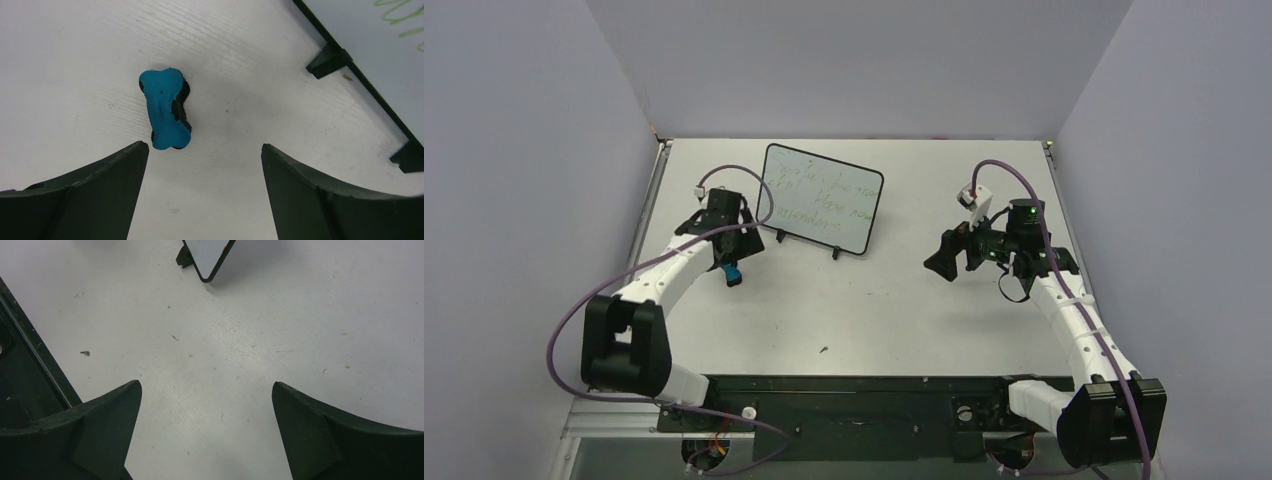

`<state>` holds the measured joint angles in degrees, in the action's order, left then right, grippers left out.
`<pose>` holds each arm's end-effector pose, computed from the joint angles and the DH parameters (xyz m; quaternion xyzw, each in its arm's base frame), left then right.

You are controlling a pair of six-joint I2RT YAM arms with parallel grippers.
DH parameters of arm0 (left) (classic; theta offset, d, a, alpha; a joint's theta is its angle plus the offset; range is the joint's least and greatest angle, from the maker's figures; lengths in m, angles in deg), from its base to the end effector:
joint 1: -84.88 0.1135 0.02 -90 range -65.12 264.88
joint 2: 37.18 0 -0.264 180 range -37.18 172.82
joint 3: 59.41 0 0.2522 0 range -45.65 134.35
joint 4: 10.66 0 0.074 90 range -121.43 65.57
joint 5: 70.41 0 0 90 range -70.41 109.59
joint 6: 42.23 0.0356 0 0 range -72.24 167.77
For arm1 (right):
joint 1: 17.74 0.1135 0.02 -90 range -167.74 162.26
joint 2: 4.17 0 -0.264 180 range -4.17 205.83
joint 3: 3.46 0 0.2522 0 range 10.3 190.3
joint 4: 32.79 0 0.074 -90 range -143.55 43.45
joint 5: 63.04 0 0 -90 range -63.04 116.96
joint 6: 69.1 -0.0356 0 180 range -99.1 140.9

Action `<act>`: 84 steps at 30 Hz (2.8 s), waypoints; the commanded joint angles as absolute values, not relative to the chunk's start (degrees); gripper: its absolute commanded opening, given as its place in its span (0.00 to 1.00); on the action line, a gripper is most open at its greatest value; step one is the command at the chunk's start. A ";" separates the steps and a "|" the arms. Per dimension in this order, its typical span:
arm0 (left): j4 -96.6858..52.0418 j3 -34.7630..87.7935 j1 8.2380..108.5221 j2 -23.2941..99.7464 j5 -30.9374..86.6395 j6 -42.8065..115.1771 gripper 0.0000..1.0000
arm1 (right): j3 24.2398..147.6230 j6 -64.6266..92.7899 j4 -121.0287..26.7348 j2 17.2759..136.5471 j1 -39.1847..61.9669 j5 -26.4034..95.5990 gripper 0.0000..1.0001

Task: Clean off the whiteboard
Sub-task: Pick up the whiteboard eraser from the center of the board, then pick up the whiteboard from the whiteboard stand.

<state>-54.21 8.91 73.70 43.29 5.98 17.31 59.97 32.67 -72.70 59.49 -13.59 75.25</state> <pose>0.2803 -0.0469 0.2311 -0.1933 0.9296 0.0018 0.3139 0.2272 0.0431 0.2861 -0.2853 0.7956 0.3446 0.4084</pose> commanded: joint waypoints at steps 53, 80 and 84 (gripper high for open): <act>-51.52 12.09 80.18 39.92 22.02 24.65 0.00 | 60.69 35.59 -71.58 65.22 -15.09 81.69 0.99; -29.30 -12.99 80.25 3.31 39.17 33.87 0.00 | 56.39 -4.01 -10.42 83.66 -6.16 70.98 0.94; -28.94 -13.05 80.36 3.73 39.39 33.67 0.00 | 59.15 -7.06 -8.59 88.27 -6.04 71.30 0.89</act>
